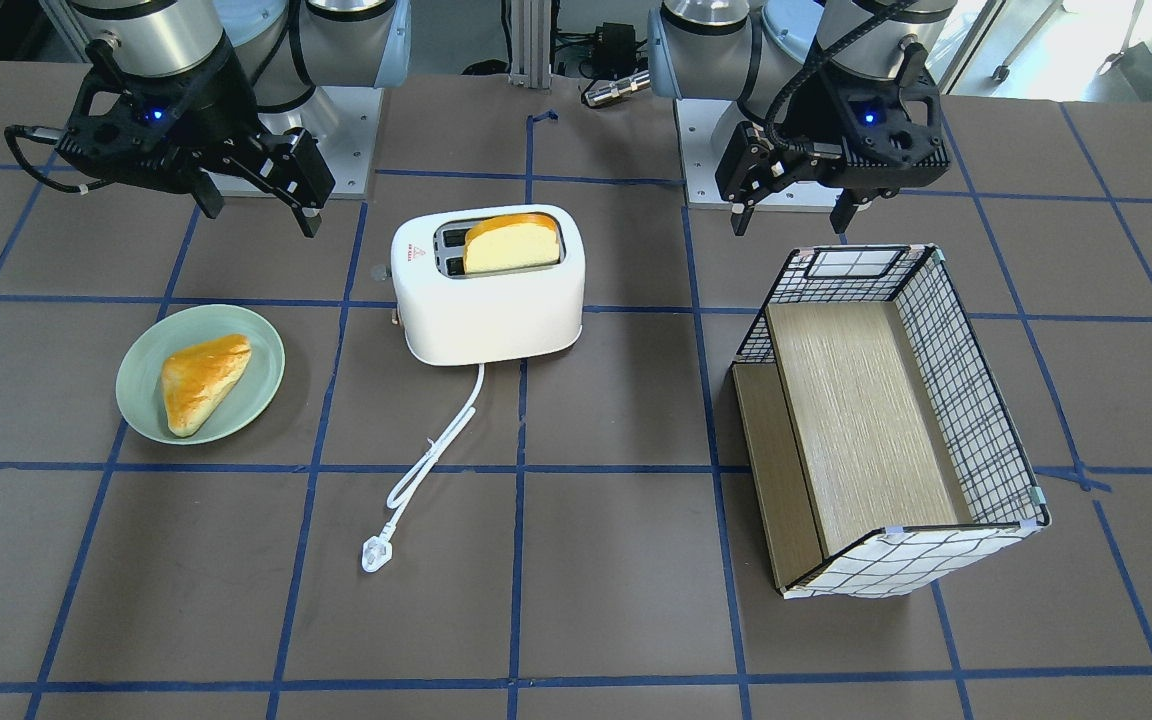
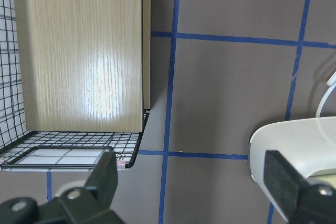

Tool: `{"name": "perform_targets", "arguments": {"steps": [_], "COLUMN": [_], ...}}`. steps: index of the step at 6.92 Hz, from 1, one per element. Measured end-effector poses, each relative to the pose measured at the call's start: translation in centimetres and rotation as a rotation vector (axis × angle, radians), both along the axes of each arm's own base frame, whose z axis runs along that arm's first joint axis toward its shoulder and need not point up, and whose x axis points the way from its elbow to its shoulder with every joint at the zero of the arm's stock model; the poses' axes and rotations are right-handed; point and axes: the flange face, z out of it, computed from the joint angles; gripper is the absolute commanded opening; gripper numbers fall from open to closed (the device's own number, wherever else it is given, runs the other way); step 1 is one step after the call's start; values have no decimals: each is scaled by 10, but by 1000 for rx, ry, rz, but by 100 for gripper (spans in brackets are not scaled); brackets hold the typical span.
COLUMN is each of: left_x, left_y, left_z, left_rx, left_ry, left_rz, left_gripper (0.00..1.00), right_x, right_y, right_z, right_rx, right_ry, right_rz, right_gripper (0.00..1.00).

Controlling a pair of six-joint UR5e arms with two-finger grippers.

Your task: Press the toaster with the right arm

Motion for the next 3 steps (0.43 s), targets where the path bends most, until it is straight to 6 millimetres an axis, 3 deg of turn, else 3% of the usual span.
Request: {"name": "perform_targets", "arguments": {"steps": [3], "left_x": [0], "left_y": [0], "left_z": [0], "left_rx": [0], "left_ry": [0], "left_rz": [0], "left_gripper": [100], "right_x": [0], "right_y": [0], "right_z": [-1], "right_rx": [2], "right_ry": [1], "right_rz": [6], "right_gripper": [100]}}
